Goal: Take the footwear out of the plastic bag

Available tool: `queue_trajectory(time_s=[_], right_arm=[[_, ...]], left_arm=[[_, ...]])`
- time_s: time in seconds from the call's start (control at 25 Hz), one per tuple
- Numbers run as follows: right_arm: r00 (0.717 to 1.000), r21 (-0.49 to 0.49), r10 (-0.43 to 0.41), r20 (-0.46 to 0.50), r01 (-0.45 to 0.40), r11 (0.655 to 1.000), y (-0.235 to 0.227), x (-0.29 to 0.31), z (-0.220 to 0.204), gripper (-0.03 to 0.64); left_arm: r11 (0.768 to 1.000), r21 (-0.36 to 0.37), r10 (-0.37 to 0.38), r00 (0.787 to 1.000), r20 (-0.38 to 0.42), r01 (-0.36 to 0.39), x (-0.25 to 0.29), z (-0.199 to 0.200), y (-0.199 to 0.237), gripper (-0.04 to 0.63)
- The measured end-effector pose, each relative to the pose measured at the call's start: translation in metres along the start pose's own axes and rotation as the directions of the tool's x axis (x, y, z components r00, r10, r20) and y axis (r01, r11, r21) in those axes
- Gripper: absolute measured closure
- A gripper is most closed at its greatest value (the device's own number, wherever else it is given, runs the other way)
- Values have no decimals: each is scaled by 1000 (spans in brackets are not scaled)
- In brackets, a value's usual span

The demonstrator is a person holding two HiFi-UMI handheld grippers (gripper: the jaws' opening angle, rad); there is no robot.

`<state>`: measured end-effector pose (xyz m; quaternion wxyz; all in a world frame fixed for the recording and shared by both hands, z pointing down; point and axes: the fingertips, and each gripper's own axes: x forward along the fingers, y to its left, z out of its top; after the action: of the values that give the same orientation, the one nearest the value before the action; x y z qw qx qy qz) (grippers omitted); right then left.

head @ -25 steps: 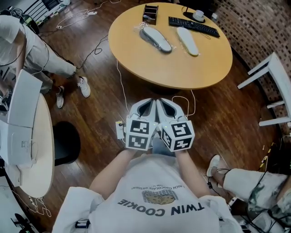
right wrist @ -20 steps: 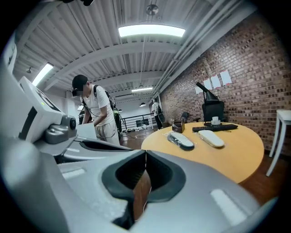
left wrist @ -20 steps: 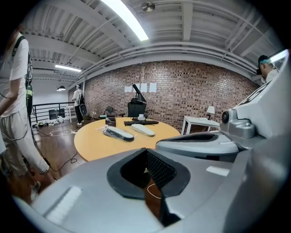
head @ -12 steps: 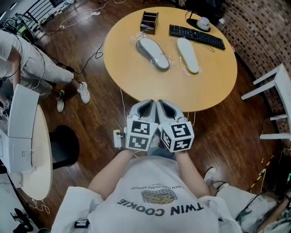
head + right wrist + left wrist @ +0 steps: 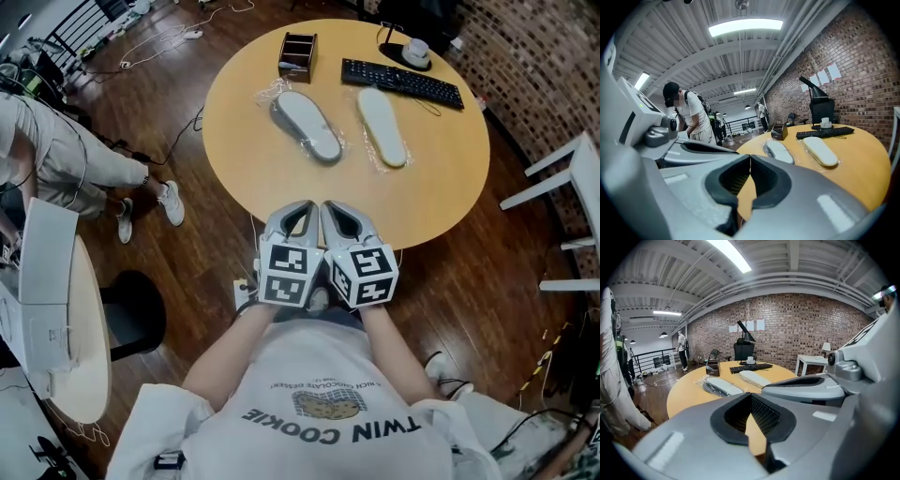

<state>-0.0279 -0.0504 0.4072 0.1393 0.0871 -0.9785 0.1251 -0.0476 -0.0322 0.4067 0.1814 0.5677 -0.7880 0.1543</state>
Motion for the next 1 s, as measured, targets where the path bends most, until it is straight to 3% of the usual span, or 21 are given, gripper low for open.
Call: queue_trajectory(time_s=[0.32,0.6,0.84,1.0], right_arm=[[999,17,-36,-14,36,999,-29,43,6,614],[994,69,-95,-52,98,993,-45,98,8,614],[985,104,-151,-90,160,982,-53,144,14,612],[972,176,-210,-108,227,958,-63,166,12,612]], left_arm=[[999,13,-32,999,2,32,46,10,24,589],[993,61,-104,994,-27,106,93,16,64,589],[972,131,-187,981,-58,193,131,27,98,589],[943,175,-272,959,-80,283,152,27,110,589]])
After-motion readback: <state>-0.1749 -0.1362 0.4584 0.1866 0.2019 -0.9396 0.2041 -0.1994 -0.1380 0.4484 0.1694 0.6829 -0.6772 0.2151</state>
